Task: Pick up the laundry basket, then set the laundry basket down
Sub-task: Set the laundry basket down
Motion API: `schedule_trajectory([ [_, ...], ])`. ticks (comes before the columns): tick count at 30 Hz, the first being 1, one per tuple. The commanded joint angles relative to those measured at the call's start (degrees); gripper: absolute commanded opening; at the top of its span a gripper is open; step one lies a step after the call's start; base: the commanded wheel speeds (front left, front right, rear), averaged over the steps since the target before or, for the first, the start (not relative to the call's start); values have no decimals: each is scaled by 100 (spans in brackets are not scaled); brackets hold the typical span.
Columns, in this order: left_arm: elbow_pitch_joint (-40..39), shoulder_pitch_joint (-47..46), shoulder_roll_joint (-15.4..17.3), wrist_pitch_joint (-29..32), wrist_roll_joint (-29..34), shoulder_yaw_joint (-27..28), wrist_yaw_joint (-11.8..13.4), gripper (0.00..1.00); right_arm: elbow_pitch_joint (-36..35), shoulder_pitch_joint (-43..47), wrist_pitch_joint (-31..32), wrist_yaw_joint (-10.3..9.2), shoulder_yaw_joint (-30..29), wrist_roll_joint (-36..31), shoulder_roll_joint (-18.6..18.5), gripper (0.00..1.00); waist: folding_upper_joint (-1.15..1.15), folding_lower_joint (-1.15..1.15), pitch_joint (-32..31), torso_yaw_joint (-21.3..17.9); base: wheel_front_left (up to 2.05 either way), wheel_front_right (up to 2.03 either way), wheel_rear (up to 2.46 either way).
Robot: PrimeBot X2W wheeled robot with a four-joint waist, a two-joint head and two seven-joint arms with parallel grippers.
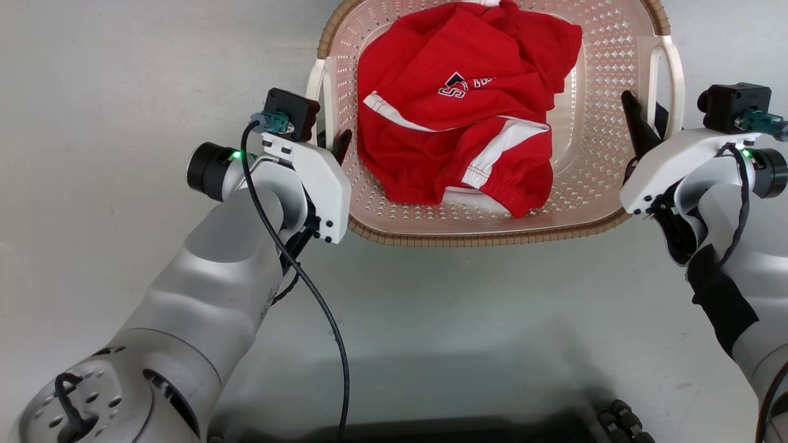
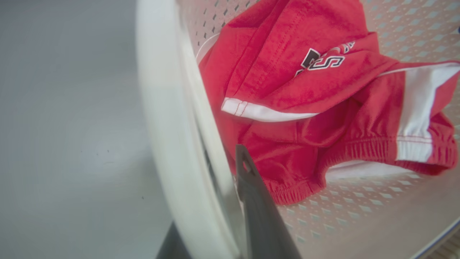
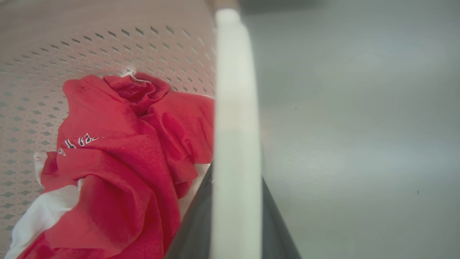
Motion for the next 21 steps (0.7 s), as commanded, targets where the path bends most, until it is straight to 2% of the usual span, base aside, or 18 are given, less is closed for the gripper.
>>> schedule_trajectory([
  [1,250,71,560,-17,92,-14,107,0,160,342,-80,-99,-50,-114,-482,0,0,0,16,12,0,0,0],
  [2,250,67,557,-31,86,-8,122,0,167,338,-80,-99,-67,-120,-477,0,0,0,20,13,0,0,0],
  [3,250,64,554,-41,79,-3,135,29,179,336,-80,-99,-85,-121,-471,15,0,0,24,14,0,0,0],
  [4,250,54,549,-88,72,9,152,74,193,332,-80,-99,-99,-128,-465,84,0,0,27,14,0,0,0],
  [5,250,53,546,-115,65,17,167,100,196,326,-80,-99,-116,-133,-459,100,0,0,31,13,0,0,0],
  [15,250,45,530,-230,38,34,238,100,95,340,-80,-99,-95,-152,-405,100,0,0,56,10,0,0,0],
  [21,250,68,513,-252,18,35,251,100,-78,395,-80,-99,138,28,-357,100,0,0,47,-1,0,0,0],
])
